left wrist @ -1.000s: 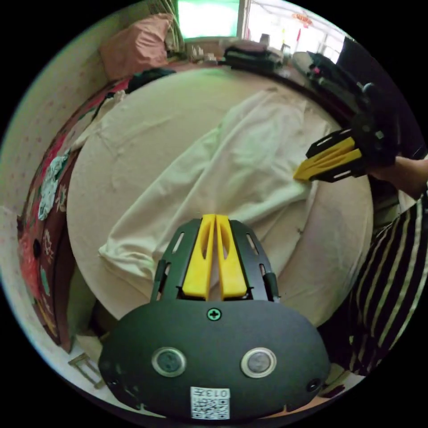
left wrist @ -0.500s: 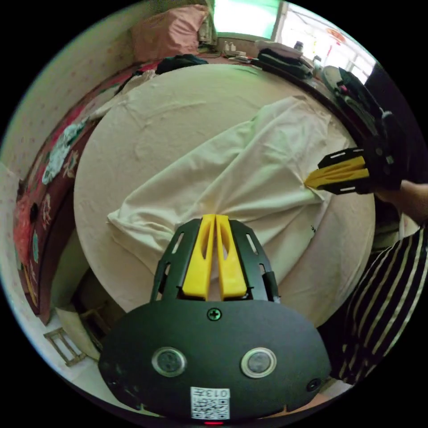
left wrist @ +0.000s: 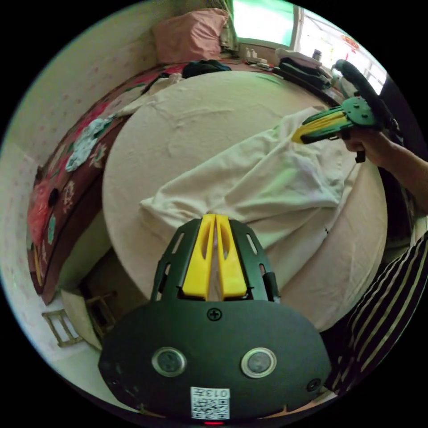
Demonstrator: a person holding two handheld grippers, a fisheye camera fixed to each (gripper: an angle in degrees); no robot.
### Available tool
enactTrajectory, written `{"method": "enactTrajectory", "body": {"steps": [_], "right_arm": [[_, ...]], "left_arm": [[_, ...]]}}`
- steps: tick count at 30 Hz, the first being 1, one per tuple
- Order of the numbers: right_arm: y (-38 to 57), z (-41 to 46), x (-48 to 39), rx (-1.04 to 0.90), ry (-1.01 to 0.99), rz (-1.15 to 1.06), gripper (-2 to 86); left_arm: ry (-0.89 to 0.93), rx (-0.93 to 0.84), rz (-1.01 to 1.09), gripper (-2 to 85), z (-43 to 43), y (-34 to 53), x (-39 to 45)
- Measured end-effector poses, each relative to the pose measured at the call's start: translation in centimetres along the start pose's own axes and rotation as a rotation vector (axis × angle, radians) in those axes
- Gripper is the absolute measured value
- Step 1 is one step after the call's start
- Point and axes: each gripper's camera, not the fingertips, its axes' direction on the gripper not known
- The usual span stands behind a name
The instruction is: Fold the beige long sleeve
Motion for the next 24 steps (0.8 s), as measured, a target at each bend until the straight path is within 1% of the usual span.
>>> {"method": "enactTrajectory", "body": {"steps": [2, 4, 6, 7, 9, 12, 16, 20, 21, 24], "right_arm": [[-1.2, -2.4, 0.2, 0.103, -0.005, -0.045, 2.5], [-3.4, -3.5, -0.6, 0.125, -0.010, -0.161, 4.3], [-7.4, -3.7, -2.3, 0.147, -0.092, -0.290, 7.0], [-8.6, -3.5, -2.8, 0.149, -0.116, -0.320, 7.4], [-13.0, -2.2, -5.4, 0.119, -0.168, -0.450, 9.3], [-18.1, 0.0, -7.9, 0.050, -0.199, -0.559, 10.3], [-22.9, 2.6, -9.3, -0.054, -0.222, -0.633, 10.1], [-25.9, 5.2, -10.1, -0.145, -0.186, -0.702, 9.7], [-26.3, 5.9, -10.2, -0.178, -0.180, -0.712, 9.4], [-27.0, 6.8, -9.6, -0.194, -0.195, -0.708, 7.2]], "left_arm": [[-0.033, 0.026, -0.079, 3.0, -1.6, 2.5, -0.9], [0.056, 0.043, -0.212, 6.1, -2.7, 6.8, -2.5], [0.136, 0.025, -0.305, 7.1, -2.9, 9.8, -3.3], [0.158, 0.011, -0.346, 7.6, -3.1, 11.5, -3.3], [0.154, -0.010, -0.383, 8.8, -3.3, 13.1, -2.6], [0.162, -0.045, -0.397, 10.7, -2.7, 14.1, -1.3], [0.207, -0.044, -0.470, 12.6, -1.4, 14.2, -1.3], [0.209, -0.056, -0.508, 11.2, -1.0, 13.9, -1.5], [0.187, -0.075, -0.507, 10.3, -1.0, 13.6, -1.4], [0.119, -0.115, -0.479, 7.0, -1.1, 12.9, -0.5]]}}
